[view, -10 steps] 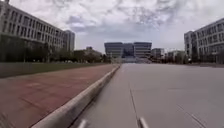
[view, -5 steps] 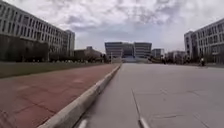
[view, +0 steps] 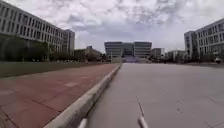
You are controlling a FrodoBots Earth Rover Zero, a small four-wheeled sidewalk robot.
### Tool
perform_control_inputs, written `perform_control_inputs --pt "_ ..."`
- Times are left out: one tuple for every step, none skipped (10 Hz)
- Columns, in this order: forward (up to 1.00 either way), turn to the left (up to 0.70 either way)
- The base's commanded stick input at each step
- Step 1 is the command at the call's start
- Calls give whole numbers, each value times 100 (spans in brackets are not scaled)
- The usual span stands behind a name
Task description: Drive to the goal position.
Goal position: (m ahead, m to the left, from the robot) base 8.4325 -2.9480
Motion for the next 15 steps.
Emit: perform_control_inputs --pt "70 0" --pt "70 0" --pt "70 0" --pt "70 0" --pt "70 0" --pt "70 0" --pt "70 0" --pt "70 0" --pt "70 0" --pt "70 0" --pt "70 0" --pt "70 0" --pt "70 0" --pt "70 0" --pt "70 0"
